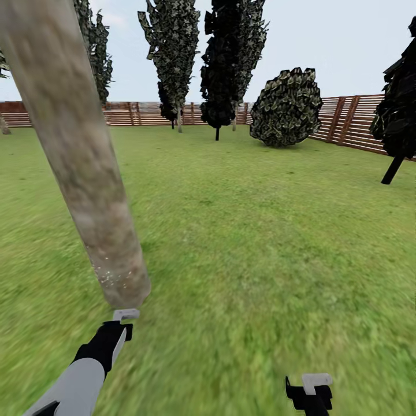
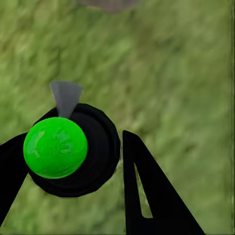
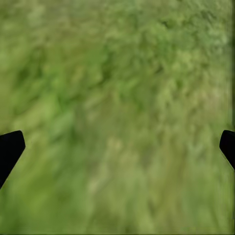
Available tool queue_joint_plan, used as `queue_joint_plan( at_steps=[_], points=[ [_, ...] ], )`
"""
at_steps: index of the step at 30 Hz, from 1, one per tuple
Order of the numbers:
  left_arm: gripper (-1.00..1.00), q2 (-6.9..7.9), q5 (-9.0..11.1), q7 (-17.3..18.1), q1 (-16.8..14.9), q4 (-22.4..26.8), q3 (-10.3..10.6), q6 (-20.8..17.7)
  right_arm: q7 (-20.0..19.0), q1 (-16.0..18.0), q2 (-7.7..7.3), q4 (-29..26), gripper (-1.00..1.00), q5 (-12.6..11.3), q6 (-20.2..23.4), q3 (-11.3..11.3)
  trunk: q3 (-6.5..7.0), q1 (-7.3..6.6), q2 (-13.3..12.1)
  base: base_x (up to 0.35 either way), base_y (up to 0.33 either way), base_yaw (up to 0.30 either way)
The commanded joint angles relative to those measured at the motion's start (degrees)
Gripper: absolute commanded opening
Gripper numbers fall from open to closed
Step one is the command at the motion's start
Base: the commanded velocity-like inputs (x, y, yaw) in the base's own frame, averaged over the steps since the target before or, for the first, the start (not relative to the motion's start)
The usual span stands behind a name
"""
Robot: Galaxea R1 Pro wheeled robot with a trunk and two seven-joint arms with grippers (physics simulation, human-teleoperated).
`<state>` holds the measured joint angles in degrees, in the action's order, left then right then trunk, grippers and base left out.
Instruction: In the garden, pick up the pesticide atomizer on the floor and spray pesticide onto both trees until each tree trunk is fully covered.
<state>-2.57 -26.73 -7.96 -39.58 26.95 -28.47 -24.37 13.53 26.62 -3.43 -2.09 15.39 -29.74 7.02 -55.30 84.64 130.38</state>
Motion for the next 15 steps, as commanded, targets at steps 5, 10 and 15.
queue_joint_plan(
  at_steps=[5,10,15],
  points=[
    [-1.0,-0.1,-0.2,-0.1,0.0,0.1,-0.2,-0.2,0.2,0.1,0.01,0.1,1.0,0.6,-0.1,0.4,-0.05,0.01,0.0,0.216,-0.214,0.0],
    [-1.0,-0.15,-0.2,0.0,0.0,0.1,-0.2,-0.2,0.2,0.0,0.02,0.1,1.0,0.6,-0.1,0.4,-0.05,0.01,0.0,0.231,-0.203,0.039],
    [-1.0,-0.15,-0.2,0.0,0.0,0.1,-0.1,-0.2,0.2,0.1,0.07,0.1,1.0,0.6,-0.1,0.4,-0.05,0.01,0.0,0.231,-0.203,0.247]
  ],
)
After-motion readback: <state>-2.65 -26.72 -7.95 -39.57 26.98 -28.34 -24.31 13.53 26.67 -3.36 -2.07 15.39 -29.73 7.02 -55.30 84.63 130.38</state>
